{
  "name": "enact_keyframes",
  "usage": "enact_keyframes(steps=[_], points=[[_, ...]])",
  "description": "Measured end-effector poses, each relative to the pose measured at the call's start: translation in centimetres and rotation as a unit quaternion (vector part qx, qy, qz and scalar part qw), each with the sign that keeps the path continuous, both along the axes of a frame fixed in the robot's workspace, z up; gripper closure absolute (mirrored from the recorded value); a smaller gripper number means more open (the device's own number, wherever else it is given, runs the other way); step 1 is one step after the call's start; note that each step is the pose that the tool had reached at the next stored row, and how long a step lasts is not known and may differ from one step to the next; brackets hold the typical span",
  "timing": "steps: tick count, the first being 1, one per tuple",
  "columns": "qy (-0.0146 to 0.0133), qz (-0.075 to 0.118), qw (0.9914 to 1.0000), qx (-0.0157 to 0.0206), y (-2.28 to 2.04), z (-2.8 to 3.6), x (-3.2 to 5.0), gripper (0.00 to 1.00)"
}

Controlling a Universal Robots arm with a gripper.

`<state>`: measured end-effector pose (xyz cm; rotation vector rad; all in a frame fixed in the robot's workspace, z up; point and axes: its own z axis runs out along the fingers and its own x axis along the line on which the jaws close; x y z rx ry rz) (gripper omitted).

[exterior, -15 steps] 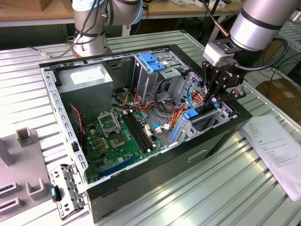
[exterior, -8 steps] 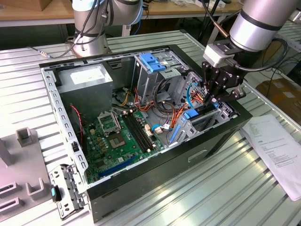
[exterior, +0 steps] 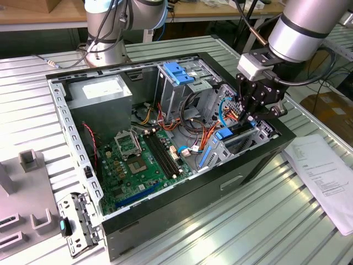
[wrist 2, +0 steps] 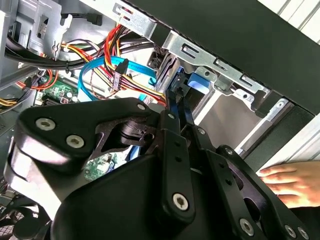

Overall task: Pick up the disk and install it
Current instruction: 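Insert the first disk wire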

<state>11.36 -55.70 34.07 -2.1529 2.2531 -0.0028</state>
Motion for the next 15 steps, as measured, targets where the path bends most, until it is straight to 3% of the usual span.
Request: enact_keyframes(steps=[5,8,9,10,12,14,15], points=[[0.0,0.0,1.0,0.0001,0.0,-0.09,0.0,0.83],[-0.0001,0.0,1.0,0.0001,0.0,0.51,0.0,0.81],[-0.0001,0.0,1.0,0.0001,0.0,0.73,0.0,0.75],[-0.0002,0.0,1.0,0.0003,0.0,0.74,0.0,0.75],[-0.0002,0.0,1.0,0.0002,-0.01,0.76,0.0,0.76],[-0.0002,0.0,1.0,0.0002,0.0,0.78,0.0,0.89],[-0.0001,0.0,1.0,0.0002,-0.01,0.79,0.0,0.89]])
